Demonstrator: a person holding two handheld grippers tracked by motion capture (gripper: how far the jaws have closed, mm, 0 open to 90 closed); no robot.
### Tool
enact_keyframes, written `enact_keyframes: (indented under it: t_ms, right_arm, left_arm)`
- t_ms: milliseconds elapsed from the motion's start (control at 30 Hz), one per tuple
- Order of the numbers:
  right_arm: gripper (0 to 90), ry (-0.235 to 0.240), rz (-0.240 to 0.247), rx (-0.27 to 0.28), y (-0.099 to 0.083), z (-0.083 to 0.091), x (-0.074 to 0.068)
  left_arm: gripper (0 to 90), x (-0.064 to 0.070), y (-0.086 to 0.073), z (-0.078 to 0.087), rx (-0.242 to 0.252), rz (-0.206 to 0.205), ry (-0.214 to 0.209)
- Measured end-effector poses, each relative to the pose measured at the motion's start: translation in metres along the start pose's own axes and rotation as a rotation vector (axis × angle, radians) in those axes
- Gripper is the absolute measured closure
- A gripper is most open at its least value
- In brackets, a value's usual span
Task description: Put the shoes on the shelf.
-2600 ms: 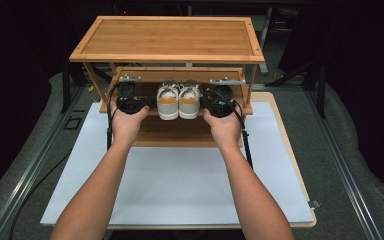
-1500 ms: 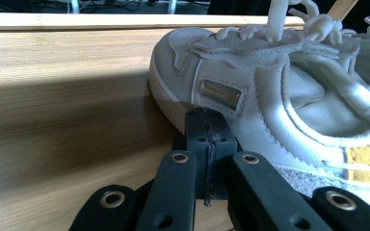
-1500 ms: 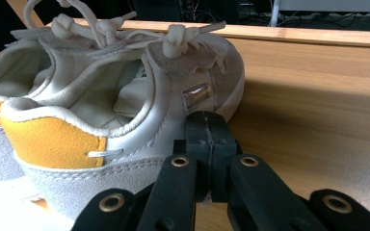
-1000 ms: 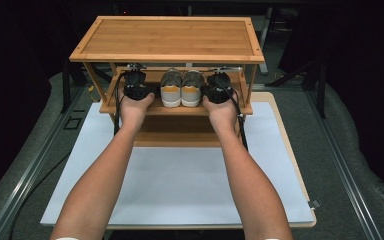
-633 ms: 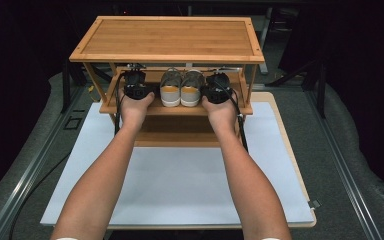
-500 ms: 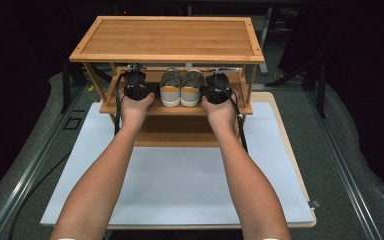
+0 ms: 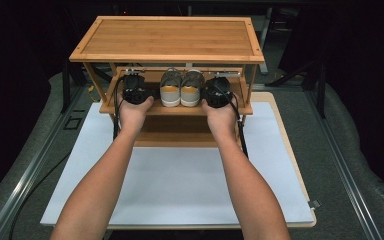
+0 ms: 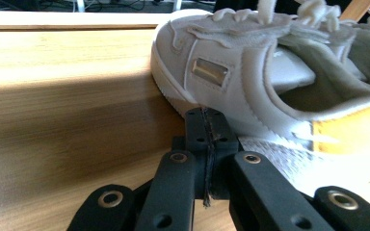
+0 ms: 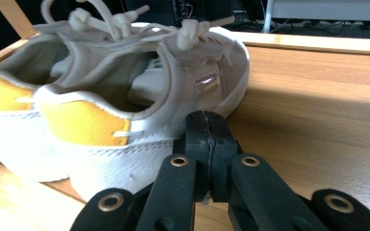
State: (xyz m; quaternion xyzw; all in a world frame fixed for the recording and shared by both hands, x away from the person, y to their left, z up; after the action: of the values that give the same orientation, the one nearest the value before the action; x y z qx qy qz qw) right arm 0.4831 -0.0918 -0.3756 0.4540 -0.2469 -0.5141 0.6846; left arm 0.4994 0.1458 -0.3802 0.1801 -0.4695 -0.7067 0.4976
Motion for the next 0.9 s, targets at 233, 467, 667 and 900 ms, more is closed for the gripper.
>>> enact_keyframes:
  t_ms: [233, 467, 667, 900]
  right_arm:
    - [89.2, 0.000, 0.037, 0.010, -0.001, 0.012, -0.005]
    - [88.4, -0.010, 0.054, 0.038, 0.000, 0.031, -0.013]
    - [88.4, -0.020, 0.053, 0.044, -0.004, 0.038, -0.013]
    - [88.6, 0.008, 0.051, 0.037, -0.012, 0.046, -0.011]
  left_arm:
    - [88.6, 0.002, -0.005, 0.014, 0.013, -0.008, -0.013]
    - [88.8, 0.005, -0.008, 0.032, 0.031, -0.032, -0.034]
    - [88.9, 0.008, -0.012, 0.042, 0.036, -0.054, -0.052]
    - [88.9, 0.011, -0.017, 0.056, 0.042, -0.068, -0.077]
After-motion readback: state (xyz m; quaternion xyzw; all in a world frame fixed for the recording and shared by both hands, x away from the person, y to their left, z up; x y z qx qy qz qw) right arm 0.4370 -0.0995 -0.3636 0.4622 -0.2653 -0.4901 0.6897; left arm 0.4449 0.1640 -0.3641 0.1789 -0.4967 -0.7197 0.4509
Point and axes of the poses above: each handheld gripper's, and its own axes: z roughly backward along the jaws, y roughly out of its top, x roughly to its right, the point moved 2 cm from there along -z, roughly forward along the jaws
